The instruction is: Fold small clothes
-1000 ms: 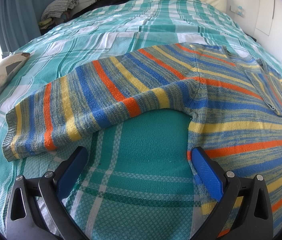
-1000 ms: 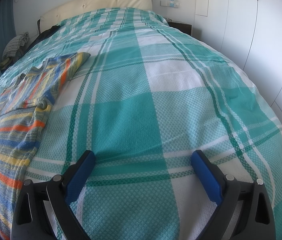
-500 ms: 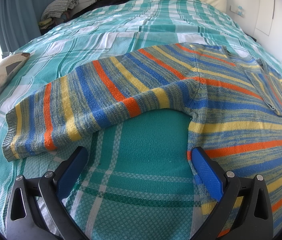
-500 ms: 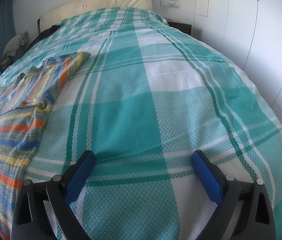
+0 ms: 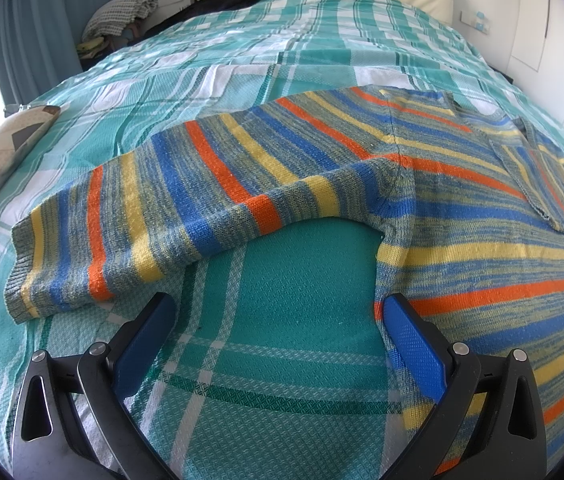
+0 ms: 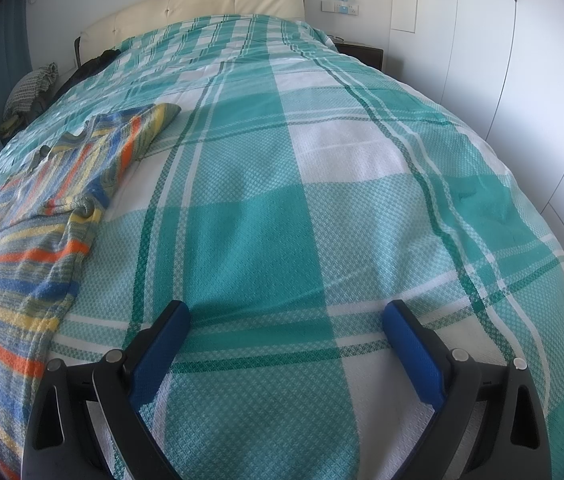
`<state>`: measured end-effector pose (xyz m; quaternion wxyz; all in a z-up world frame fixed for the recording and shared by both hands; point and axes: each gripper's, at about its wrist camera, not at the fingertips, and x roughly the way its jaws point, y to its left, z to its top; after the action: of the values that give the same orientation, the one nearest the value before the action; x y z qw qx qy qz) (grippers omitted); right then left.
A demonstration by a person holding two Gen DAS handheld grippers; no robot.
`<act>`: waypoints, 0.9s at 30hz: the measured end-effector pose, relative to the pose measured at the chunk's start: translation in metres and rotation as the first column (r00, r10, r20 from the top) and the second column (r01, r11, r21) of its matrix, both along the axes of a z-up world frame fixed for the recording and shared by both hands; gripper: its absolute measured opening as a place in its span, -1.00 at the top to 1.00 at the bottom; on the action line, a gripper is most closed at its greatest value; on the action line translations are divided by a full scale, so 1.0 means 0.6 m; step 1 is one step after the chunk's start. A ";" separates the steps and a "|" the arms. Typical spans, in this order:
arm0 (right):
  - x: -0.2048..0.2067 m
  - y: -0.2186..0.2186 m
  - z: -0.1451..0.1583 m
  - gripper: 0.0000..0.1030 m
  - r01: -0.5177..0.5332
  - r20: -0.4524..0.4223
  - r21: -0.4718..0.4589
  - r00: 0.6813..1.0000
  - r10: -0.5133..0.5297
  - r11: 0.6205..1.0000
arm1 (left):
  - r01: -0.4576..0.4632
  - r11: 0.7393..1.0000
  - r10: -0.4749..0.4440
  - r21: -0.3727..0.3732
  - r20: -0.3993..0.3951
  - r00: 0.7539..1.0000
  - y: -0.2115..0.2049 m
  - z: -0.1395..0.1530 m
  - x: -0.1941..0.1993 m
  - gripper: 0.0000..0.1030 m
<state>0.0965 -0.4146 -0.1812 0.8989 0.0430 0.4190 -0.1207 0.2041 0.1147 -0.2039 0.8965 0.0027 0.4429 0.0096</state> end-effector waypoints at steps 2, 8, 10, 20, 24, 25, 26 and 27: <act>0.000 0.000 0.000 -0.88 0.000 0.000 -0.001 1.000 0.000 1.000 | 0.000 1.000 0.000 0.000 0.000 1.000 0.000 0.000 0.000 -0.99; 0.001 0.000 -0.001 -0.88 0.000 -0.001 -0.001 1.000 0.000 1.000 | 0.000 1.000 0.000 -0.004 0.001 1.000 0.001 0.000 0.001 -0.99; 0.001 0.000 -0.001 -0.89 0.000 -0.001 -0.001 1.000 0.000 1.000 | -0.001 1.000 0.001 -0.007 0.001 1.000 0.003 0.002 -0.001 -0.99; 0.001 0.001 -0.001 -0.89 0.000 -0.002 -0.003 1.000 0.000 1.000 | -0.046 0.994 0.027 -0.098 -0.182 0.983 0.016 0.011 -0.005 -0.99; 0.000 0.001 -0.001 -0.89 0.000 0.001 0.001 1.000 0.000 1.000 | -0.014 0.953 -0.062 -0.301 -0.242 0.968 0.041 0.059 -0.051 -0.97; 0.000 0.001 -0.002 -0.89 -0.001 0.002 0.002 1.000 0.001 1.000 | -0.009 0.935 -0.074 -0.355 -0.217 0.973 0.054 0.076 -0.064 -0.97; 0.000 0.000 -0.002 -0.89 -0.001 0.004 0.005 1.000 0.001 1.000 | -0.009 0.922 -0.070 -0.388 -0.187 0.980 0.071 0.094 -0.074 -0.98; 0.000 0.000 -0.002 -0.89 -0.001 0.004 0.006 1.000 0.001 1.000 | -0.019 0.918 -0.049 -0.397 -0.159 0.986 0.092 0.113 -0.077 -0.98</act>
<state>0.0968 -0.4146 -0.1825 0.8997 0.0456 0.4175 -0.1189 0.1579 0.1699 -0.1364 0.8385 -0.1750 0.5085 -0.0875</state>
